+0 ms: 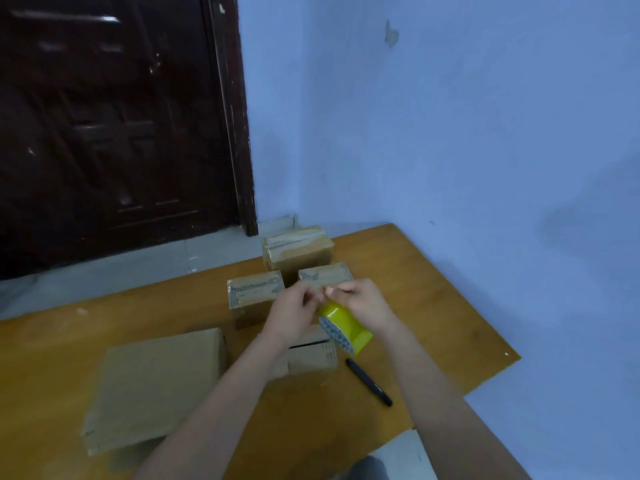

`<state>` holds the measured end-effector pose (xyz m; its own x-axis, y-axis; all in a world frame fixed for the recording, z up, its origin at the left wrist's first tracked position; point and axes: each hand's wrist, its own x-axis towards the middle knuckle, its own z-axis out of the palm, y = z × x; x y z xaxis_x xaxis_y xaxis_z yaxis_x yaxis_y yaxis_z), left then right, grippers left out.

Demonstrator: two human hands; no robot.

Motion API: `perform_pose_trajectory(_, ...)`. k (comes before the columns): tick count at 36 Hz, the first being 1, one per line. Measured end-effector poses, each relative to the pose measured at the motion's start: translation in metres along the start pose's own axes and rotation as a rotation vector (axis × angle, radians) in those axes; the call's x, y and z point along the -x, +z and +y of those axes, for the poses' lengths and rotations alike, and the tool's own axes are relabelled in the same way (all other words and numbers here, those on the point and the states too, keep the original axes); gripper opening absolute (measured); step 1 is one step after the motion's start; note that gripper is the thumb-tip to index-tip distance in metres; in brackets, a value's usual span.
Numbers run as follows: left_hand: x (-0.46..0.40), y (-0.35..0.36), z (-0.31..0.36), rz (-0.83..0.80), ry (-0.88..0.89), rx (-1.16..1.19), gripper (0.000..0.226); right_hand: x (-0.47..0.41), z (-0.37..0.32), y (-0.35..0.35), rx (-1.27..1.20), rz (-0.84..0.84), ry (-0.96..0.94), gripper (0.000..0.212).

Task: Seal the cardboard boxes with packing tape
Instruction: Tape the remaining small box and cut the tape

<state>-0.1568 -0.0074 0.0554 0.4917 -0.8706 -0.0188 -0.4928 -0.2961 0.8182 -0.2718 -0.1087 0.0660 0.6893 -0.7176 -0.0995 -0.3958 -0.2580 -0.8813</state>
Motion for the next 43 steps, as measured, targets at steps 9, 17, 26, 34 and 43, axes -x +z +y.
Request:
perform_pose_trajectory(9, -0.009, -0.007, -0.006, 0.067, -0.439, 0.717, 0.025, 0.015, 0.001, -0.026, -0.407, -0.094, -0.002, 0.034)
perform_pose_trajectory(17, -0.007, -0.003, -0.014, 0.1, -0.497, 0.75, 0.017, 0.011, 0.003, -0.025, -0.43, -0.191, -0.073, 0.014)
perform_pose_trajectory(26, 0.002, -0.03, -0.044, 0.397, -0.549, 0.675, 0.012, -0.017, 0.013, -0.041, 0.372, -0.21, -0.025, 0.047)
perform_pose_trajectory(34, 0.014, -0.026, -0.061, 0.433, -0.566, 0.789, 0.012, -0.019, 0.034, -0.043, 0.214, -0.212, -0.036, 0.065)
perform_pose_trajectory(43, 0.022, -0.001, -0.063, 0.628, -0.564, 0.835, 0.019, -0.031, 0.047, -0.039, 0.598, -0.205, -0.104, 0.044)
